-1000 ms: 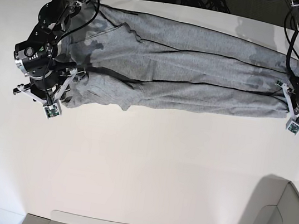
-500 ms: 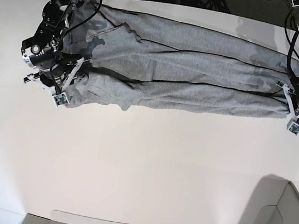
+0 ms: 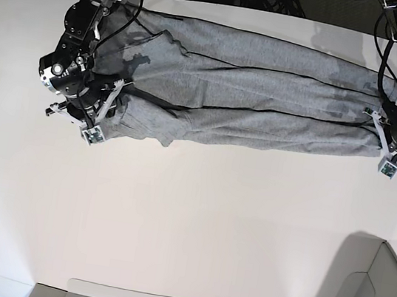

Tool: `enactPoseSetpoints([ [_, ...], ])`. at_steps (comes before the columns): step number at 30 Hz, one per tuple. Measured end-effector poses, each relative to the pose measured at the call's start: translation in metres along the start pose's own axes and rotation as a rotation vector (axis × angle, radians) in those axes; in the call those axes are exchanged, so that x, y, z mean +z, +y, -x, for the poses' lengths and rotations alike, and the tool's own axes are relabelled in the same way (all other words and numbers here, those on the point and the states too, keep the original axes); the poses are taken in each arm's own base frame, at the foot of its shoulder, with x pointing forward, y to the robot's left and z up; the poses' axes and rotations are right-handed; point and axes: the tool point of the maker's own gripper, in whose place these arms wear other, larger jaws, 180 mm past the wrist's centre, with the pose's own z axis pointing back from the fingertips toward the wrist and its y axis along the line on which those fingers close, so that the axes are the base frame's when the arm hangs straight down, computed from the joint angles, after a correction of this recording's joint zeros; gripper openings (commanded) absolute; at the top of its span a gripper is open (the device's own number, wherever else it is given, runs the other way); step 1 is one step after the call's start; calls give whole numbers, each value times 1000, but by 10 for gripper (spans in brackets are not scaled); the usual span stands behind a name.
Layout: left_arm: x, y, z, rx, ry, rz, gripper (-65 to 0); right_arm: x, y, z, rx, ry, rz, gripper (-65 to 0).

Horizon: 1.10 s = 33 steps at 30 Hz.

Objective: Fold the T-shirt properly
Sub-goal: 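Adjust the right gripper's hold on the shirt end near the hem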

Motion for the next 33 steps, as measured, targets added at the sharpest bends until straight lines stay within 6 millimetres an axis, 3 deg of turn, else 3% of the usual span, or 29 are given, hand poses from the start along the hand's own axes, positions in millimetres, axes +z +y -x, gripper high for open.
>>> enactPoseSetpoints([
  [5,0,0,-1,2,-2,-1,-650,-14,14,4,4,29,-56,-509],
  [9,0,0,-1,2,-4,1,-650,-16,14,6,3,38,-61,-650],
  [15,0,0,-1,2,-3,0,-650,-12,9,1,8,22,-43,-650],
  [20,0,0,-1,2,-3,0,-650,19,-9,-31,42,-91,52,-650],
  [24,0,0,-1,2,-3,0,-650,38,-17,-41,66,-128,109,-650],
  [31,0,0,-1,2,-3,1,-650,38,-14,-34,66,-114,104,-650],
  [33,0,0,-1,2,-3,0,-650,37,-13,-33,64,-111,101,-579],
])
